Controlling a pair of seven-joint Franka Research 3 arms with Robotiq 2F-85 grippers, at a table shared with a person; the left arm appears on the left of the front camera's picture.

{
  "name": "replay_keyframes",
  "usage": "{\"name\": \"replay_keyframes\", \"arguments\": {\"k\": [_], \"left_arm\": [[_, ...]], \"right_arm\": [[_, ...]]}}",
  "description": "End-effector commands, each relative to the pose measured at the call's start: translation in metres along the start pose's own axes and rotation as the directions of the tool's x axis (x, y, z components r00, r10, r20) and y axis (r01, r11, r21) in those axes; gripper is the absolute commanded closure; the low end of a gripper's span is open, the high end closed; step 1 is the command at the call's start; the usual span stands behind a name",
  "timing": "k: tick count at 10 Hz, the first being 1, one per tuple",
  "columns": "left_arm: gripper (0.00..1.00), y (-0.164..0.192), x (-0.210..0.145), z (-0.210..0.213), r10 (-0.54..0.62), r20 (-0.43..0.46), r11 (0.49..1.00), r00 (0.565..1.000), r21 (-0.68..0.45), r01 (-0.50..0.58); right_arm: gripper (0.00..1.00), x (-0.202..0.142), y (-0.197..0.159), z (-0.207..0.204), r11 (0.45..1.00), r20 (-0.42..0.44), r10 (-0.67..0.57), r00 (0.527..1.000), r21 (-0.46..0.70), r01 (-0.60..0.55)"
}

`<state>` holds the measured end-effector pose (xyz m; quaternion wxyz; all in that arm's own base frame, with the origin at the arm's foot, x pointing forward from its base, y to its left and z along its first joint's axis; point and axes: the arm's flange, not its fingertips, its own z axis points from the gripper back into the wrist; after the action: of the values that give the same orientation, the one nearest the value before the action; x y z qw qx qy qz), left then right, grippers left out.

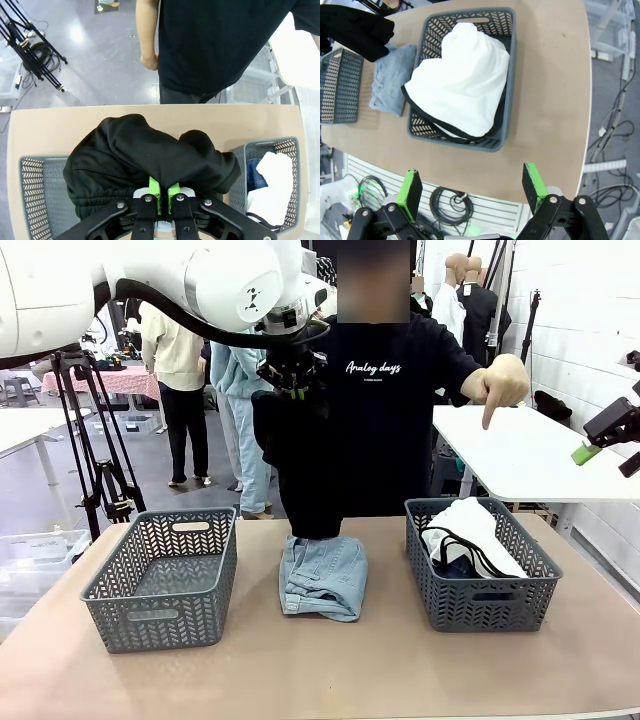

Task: Sort the tops and bottoms.
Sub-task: Sort the clothes according to human instructions.

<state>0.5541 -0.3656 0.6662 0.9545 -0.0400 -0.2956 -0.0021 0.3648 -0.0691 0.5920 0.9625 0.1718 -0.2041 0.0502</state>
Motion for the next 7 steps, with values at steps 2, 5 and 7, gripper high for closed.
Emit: {"name": "replay_keyframes", "arguments": {"k": [2, 5, 7], "left_arm": [[1.00, 0.002, 0.002, 0.005, 0.001, 0.008, 1.000, 1.000, 0.003, -0.001], [1.00, 0.002, 0.002, 0.005, 0.001, 0.008, 1.000, 1.000, 0.003, -0.001], [1.00, 0.002, 0.002, 0.005, 0.001, 0.008, 1.000, 1.000, 0.003, -0.001]], "right_arm": [[0.00, 0.001, 0.000, -0.002, 1.000, 0.004, -0.001, 1.000, 0.016, 0.001], [0.00, -0.002, -0.004, 0.010, 1.000, 0.019, 0.017, 1.000, 0.016, -0.017], [0.00, -0.004, -0.017, 0.034, 1.000, 0.049, 0.024, 0.999, 0.006, -0.025]]}}
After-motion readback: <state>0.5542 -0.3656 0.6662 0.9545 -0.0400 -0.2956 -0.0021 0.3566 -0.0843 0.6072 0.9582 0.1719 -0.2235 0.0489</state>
